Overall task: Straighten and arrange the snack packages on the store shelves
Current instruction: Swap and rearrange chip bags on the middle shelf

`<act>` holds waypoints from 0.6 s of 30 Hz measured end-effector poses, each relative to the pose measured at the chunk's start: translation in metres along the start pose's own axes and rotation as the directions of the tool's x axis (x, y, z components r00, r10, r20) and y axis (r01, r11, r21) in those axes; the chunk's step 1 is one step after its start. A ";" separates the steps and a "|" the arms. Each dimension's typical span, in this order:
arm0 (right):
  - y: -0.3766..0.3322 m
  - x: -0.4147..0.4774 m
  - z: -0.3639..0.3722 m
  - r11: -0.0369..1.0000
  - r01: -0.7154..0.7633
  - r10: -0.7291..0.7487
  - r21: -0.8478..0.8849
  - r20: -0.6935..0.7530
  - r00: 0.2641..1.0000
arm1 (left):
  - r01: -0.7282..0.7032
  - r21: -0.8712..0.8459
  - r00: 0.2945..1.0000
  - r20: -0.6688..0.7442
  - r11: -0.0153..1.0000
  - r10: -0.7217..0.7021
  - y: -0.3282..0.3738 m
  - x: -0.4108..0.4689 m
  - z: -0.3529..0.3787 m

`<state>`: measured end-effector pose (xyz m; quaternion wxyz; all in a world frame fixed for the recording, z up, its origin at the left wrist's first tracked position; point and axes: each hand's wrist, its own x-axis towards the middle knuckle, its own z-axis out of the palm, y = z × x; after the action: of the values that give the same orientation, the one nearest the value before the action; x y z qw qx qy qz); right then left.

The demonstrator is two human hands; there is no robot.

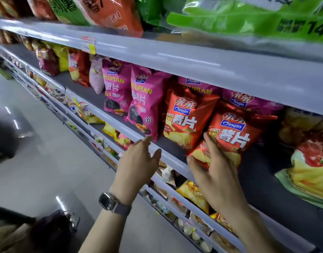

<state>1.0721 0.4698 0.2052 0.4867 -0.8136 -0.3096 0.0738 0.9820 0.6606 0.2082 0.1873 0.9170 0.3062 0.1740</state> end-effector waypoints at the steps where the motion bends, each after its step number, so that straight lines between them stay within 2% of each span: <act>1: -0.002 0.004 0.006 0.997 -0.027 0.026 0.066 0.005 1.000 | 0.000 -0.020 1.000 -0.025 1.000 -0.001 -0.005 0.009 -0.002; 5: -0.005 0.024 0.031 0.970 -0.091 0.100 0.226 -0.030 0.995 | -0.019 -0.194 0.988 -0.154 0.981 -0.012 -0.031 0.050 -0.011; 7: -0.006 0.035 0.041 0.957 -0.131 0.155 0.259 -0.076 0.985 | 0.000 -0.270 0.986 -0.162 0.963 -0.045 -0.047 0.077 -0.015; 9: -0.010 0.046 0.050 0.931 -0.181 0.221 0.318 -0.096 0.970 | 0.039 -0.377 0.992 -0.097 0.926 -0.081 -0.061 0.104 -0.020; 12: -0.015 0.062 0.061 0.921 -0.210 0.266 0.327 -0.138 0.954 | 0.096 -0.587 0.995 0.044 0.804 -0.086 -0.072 0.134 -0.030; 18: -0.021 0.089 0.083 0.916 -0.235 0.334 0.325 -0.294 0.896 | 0.037 -0.729 0.951 0.235 0.684 0.200 -0.091 0.178 -0.025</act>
<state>1.0990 0.5903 0.1960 0.6272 -0.7732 -0.0826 0.0452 1.0598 0.8461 0.2254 0.5699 0.7959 0.1392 0.1498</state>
